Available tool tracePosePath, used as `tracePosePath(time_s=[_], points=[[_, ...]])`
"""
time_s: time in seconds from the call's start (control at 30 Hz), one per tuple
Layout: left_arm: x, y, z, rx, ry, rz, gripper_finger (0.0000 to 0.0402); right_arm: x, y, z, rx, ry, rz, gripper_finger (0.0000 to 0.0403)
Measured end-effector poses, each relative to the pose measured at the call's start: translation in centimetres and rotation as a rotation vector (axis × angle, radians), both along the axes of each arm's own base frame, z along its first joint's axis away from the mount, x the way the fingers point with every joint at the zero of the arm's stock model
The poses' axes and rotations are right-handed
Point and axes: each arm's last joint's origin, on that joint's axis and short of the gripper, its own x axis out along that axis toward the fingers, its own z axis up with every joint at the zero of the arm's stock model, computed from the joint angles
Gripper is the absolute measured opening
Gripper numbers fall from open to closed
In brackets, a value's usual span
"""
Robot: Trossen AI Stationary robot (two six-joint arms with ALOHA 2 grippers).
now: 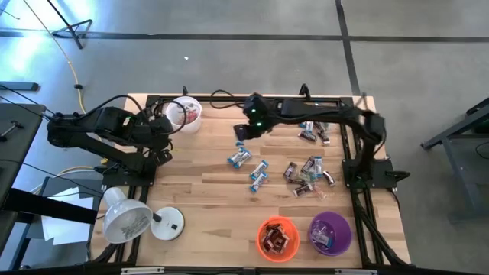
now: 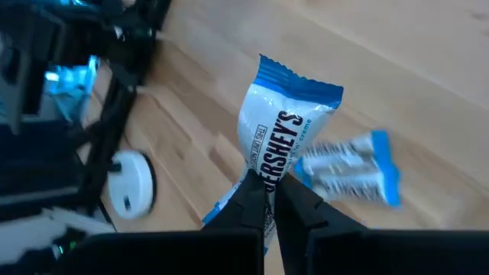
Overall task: Organize candy in baskets
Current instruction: Put the white chocolate into the purple bucket
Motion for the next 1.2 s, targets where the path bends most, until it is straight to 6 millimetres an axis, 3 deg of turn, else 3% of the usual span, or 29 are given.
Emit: tracePosePath(time_s=[0.2,0.47,0.73,1.03,1.2], points=[[0.0,0.0,0.0,0.0,-0.001,0.0,0.0088,-4.7,4.0,5.2,-0.024,0.085,0.056,0.0001],[0.0,0.0,0.0,-0.006,-0.014,0.025,0.0088,-11.3,10.2,9.5,-0.028,0.238,-0.005,0.0001],[0.3,0.1,0.1,-0.008,-0.09,0.125,0.0088,-15.8,16.4,9.9,-0.01,0.44,-0.03,0.0001],[0.5,0.1,0.2,-0.037,-0.154,0.201,0.0088,-20.3,24.8,9.6,0.132,0.62,0.031,0.0],[0.5,0.1,0.2,-0.052,-0.171,0.236,0.0088,-23.1,28.2,9.5,0.175,0.678,-0.015,0.0]])
